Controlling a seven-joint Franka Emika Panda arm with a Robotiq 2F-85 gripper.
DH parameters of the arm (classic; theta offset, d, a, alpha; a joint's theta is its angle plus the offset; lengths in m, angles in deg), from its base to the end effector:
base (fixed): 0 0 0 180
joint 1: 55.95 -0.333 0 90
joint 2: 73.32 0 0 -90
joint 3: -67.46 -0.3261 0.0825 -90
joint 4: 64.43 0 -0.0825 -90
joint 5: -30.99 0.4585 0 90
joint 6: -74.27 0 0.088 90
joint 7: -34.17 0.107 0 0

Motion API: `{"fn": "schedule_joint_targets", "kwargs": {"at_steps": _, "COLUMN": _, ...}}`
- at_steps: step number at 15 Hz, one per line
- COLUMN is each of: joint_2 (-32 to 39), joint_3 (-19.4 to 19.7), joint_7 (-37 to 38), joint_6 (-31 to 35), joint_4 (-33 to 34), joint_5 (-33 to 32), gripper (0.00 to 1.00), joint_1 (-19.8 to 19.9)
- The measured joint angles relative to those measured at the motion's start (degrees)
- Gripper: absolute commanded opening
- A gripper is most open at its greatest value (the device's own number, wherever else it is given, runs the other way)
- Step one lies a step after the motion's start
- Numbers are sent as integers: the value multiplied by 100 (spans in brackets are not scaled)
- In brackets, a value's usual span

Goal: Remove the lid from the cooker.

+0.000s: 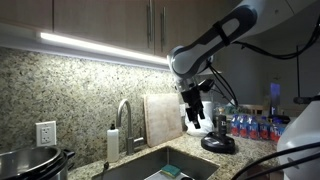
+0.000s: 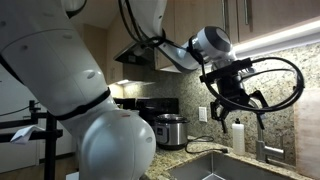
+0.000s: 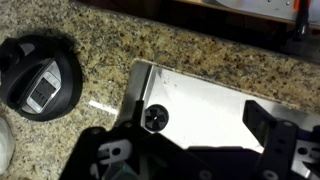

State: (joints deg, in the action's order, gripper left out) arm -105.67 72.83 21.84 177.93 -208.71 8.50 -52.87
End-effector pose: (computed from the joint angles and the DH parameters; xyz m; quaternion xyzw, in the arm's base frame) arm 0.4169 -0.0935 0.4427 0.9792 0.1019 -0.0970 0.1465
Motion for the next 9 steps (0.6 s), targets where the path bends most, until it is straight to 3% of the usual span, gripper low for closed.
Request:
{"fn": "schedule_joint_targets", "kwargs": {"at_steps": 4, "joint_2": -561, "joint_3": -97, "joint_7": 344, "joint_6": -299, "joint_4": -1, "joint_5": 604, "gripper": 100, "joint_1": -106}}
{"fn": "schedule_joint_targets", "kwargs": {"at_steps": 9, "joint_2": -1642, "joint_3": 313, "joint_7": 460, "joint_6": -1092, "joint_4": -94, "joint_5": 1494, "gripper": 100, "joint_1": 26}}
